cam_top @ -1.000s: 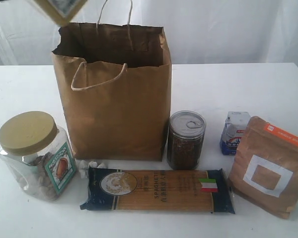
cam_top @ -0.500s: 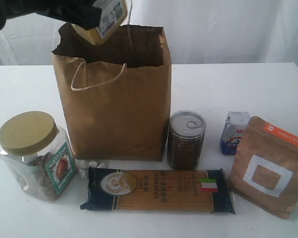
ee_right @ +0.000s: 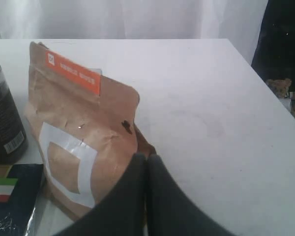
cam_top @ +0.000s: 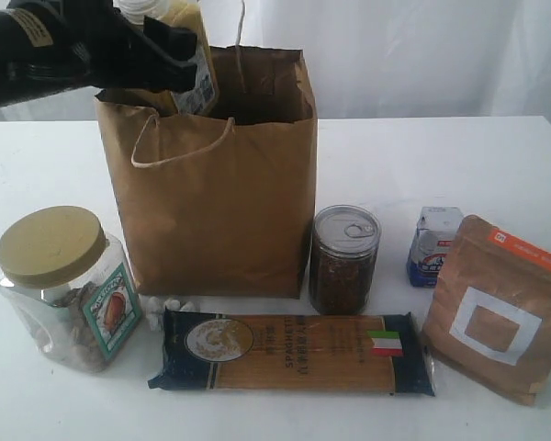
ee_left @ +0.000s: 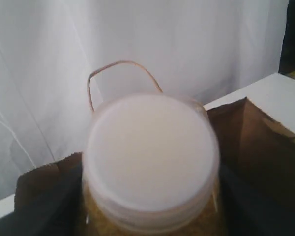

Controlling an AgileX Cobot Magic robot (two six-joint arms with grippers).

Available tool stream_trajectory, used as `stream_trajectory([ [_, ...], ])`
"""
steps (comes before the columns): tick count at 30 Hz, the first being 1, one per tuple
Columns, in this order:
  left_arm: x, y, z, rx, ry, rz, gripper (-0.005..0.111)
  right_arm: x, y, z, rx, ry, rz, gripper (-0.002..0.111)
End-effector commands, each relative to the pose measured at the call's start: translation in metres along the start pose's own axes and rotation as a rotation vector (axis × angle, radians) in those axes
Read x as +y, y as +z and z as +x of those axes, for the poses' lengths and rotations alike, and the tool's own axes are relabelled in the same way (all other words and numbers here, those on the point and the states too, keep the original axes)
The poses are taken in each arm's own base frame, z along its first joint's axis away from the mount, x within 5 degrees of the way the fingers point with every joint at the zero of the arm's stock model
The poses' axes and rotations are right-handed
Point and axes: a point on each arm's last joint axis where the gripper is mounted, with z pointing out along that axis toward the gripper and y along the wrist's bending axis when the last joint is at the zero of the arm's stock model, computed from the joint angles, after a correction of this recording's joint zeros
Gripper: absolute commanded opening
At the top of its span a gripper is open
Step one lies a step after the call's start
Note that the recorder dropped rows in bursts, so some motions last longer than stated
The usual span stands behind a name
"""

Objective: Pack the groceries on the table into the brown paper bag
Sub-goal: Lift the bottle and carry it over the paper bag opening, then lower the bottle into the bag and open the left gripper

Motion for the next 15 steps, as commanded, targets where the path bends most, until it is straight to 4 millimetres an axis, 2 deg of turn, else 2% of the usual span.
stream_trajectory([
  [1,0.002,-0.005,-0.015,-0.093,0.097,-0.015,0.0,0.0,0.0,0.001,-0.005,0.003,0.005,0.0],
  [5,0.001,-0.005,-0.006,0.008,0.178,-0.002,0.001,0.0,0.0,0.001,-0.005,0.003,0.005,0.0],
  [8,0.001,-0.005,0.002,0.09,0.135,0.011,0.001,0.0,0.0,0.001,-0.005,0.003,0.005,0.0],
  [12,0.001,-0.005,0.0,0.07,0.081,0.004,0.0,0.0,0.0,0.001,-0.005,0.003,0.005,0.0],
  [15,0.001,-0.004,0.0,0.066,0.148,0.005,0.002,0.0,0.0,0.001,-0.005,0.003,0.005,0.0],
])
